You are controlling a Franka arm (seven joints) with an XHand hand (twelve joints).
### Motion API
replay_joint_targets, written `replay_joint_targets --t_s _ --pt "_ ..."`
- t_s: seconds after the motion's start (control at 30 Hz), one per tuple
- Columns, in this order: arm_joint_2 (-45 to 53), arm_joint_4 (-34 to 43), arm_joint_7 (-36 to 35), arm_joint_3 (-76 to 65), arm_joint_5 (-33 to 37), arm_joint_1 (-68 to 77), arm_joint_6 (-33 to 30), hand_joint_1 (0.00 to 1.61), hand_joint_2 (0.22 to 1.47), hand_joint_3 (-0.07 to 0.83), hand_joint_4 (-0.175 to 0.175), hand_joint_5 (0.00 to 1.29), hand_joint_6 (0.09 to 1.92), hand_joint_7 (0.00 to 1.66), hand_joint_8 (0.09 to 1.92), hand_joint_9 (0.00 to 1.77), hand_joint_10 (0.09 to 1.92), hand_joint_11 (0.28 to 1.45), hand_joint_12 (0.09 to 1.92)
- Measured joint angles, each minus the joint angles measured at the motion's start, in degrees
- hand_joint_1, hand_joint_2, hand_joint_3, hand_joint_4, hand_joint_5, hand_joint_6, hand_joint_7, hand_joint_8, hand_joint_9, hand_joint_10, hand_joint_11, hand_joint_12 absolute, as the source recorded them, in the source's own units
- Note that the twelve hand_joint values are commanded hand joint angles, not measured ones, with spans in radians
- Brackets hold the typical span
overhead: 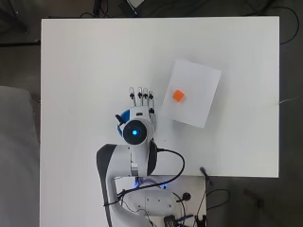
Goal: Teleoperate dual arm-hand system to pick and place objects
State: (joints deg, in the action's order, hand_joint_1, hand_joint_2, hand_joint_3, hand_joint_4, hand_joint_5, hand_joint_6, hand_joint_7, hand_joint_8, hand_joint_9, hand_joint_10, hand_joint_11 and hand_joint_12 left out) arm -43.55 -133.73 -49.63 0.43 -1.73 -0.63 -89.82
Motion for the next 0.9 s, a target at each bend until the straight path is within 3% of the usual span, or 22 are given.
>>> replay_joint_targets --t_s 0.13,0.27,0.4,0.57,0.8,0.9 --pt "7.84 6.16 5.11 -0.42 -3.74 -0.85 -0.65 0.11 0.79 -0.014 0.05 0.0 0.09 0.04 0.09 0.15 0.09 0.41 0.09" --pt "15.98 9.33 8.21 -2.62 -7.14 -1.76 -4.63 0.15 0.84 0.002 0.043 0.02 0.09 0.14 0.09 0.28 0.09 0.47 0.09" --pt "16.0 4.83 11.32 -6.4 -10.11 -2.93 -11.33 0.23 0.89 0.005 0.04 0.11 0.09 0.26 0.09 0.4 0.09 0.51 0.09" --pt "14.02 -2.83 7.69 -12.66 -10.37 -4.02 -17.6 0.3 0.94 0.009 0.054 0.25 0.09 0.34 0.09 0.46 0.09 0.51 0.09" --pt "16.69 -7.81 2.83 -17.01 -8.58 -4.01 -22.21 0.35 0.97 0.01 0.042 0.2 0.09 0.35 0.09 0.46 0.09 0.5 0.09" --pt "19.72 -8.85 1.59 -17.61 -6.79 -3.76 -24.9 0.38 0.96 0.002 0.024 0.08 0.09 0.21 0.09 0.35 0.09 0.48 0.09"
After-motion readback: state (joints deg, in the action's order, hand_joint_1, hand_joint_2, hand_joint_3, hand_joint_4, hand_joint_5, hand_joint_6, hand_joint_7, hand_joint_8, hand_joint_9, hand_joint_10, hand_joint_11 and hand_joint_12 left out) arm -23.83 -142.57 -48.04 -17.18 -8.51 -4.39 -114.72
